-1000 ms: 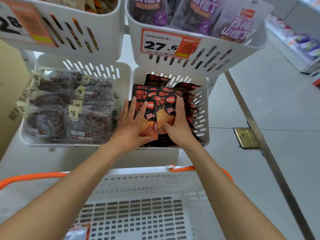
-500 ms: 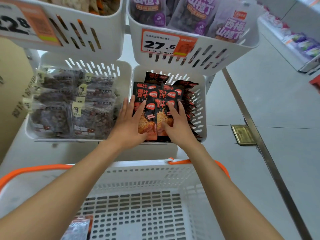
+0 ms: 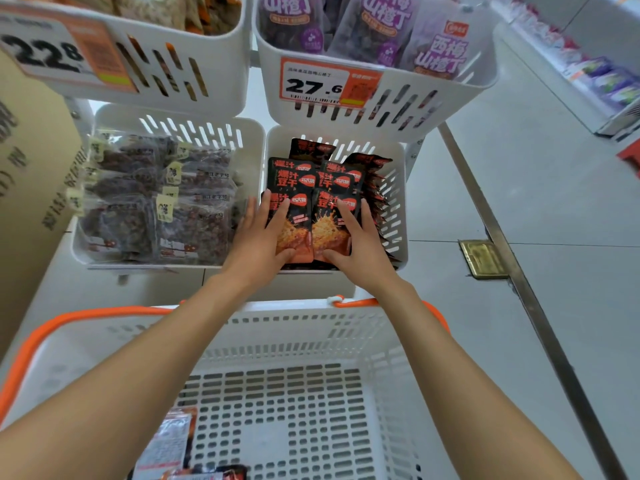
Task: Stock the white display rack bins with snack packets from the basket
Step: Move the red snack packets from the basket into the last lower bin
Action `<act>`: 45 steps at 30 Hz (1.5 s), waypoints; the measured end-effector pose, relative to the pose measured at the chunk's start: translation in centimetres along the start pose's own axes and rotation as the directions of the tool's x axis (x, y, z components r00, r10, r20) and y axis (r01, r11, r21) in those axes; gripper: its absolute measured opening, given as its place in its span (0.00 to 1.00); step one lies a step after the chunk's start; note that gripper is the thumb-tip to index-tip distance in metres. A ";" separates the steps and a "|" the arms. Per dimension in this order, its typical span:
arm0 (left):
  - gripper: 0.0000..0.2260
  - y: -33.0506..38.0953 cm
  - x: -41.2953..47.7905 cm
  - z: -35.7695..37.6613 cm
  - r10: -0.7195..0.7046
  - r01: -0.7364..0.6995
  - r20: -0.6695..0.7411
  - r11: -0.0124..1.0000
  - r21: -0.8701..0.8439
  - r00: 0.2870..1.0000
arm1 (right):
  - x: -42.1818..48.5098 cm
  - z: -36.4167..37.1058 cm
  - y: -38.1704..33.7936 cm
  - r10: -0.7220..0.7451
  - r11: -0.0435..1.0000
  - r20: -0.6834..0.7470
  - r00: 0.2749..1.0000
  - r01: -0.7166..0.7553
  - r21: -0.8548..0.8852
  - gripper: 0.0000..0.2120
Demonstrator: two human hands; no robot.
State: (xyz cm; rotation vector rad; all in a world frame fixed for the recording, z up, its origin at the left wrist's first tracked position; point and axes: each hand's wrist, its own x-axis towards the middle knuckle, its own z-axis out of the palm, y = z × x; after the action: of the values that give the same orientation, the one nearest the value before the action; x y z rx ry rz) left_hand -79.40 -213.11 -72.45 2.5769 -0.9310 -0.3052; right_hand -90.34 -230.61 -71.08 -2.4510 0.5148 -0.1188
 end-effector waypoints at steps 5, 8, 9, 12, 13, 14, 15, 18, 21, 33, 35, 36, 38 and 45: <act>0.41 0.8 -1.8 -1.2 0.017 -0.016 0.026 1.000 -0.024 1.000 | -1.2 -1.1 -1.6 0.010 1.000 -0.040 0.999 -0.010 -0.005 0.40; 0.37 1.6 -4.6 -2.7 0.046 -0.050 -0.031 0.989 -0.138 0.998 | -2.9 -1.3 -3.3 -0.024 0.999 -0.059 0.998 0.026 0.029 0.38; 0.35 1.7 -6.0 -3.5 0.047 -0.057 -0.062 0.982 -0.182 0.997 | -4.0 -1.0 -4.2 -0.051 0.998 -0.086 0.995 0.054 0.038 0.36; 0.27 0.8 -10.9 -5.3 0.045 -0.075 -0.141 0.973 -0.218 0.989 | -8.6 0.7 -7.2 -0.208 0.974 -0.188 0.960 0.221 0.049 0.28; 0.25 0.0 -13.2 -5.7 0.056 -0.089 -0.173 0.978 -0.189 0.983 | -10.7 2.0 -8.2 -0.271 0.956 -0.211 0.939 0.288 0.057 0.25; 0.24 -0.7 -14.7 -5.9 0.084 -0.118 -0.204 0.980 -0.161 0.975 | -12.3 3.0 -8.6 -0.309 0.942 -0.214 0.927 0.329 0.067 0.24; 0.23 -1.8 -16.7 -6.0 0.097 -0.128 -0.220 0.983 -0.130 0.971 | -14.2 4.4 -9.2 -0.330 0.935 -0.159 0.931 0.345 0.083 0.22; 0.25 -6.1 -22.9 -6.3 0.070 -0.061 -0.221 0.997 0.050 0.973 | -19.0 9.9 -9.2 -0.228 0.974 0.322 0.919 0.218 0.069 0.28; 0.26 -10.7 -27.3 -6.4 -0.001 0.040 -0.198 0.980 0.196 0.980 | -22.4 16.5 -7.8 -0.072 0.981 0.739 0.670 0.180 -0.067 0.49; 0.28 -12.8 -29.4 -5.3 -0.036 0.069 -0.162 0.976 0.206 0.986 | -23.9 23.8 -7.1 -0.032 0.920 0.762 0.647 0.317 -0.230 0.56; 0.28 -12.8 -29.4 -5.2 -0.032 0.065 -0.156 0.975 0.212 0.987 | -23.2 23.6 -7.0 0.045 0.979 0.790 0.612 0.131 -0.157 0.56; 0.28 -12.8 -29.4 -5.1 -0.035 0.067 -0.155 0.975 0.211 0.987 | -22.9 23.6 -6.8 0.063 0.994 0.798 0.600 0.038 -0.107 0.55; 0.27 -12.8 -29.4 -5.1 -0.037 0.073 -0.162 0.973 0.219 0.986 | -22.5 23.5 -6.6 0.062 0.994 0.819 0.570 -0.109 0.000 0.48; 0.38 -10.7 -29.8 -4.3 0.258 -0.248 -0.004 0.934 0.257 0.966 | -21.5 18.8 -7.7 0.105 0.880 0.854 0.510 -0.448 0.160 0.10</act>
State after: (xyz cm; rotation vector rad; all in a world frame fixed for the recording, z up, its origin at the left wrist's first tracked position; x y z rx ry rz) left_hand -94.46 -184.94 -70.89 2.6336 -1.3508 -0.0672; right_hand -103.65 -206.04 -80.67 -1.7181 0.3880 0.9792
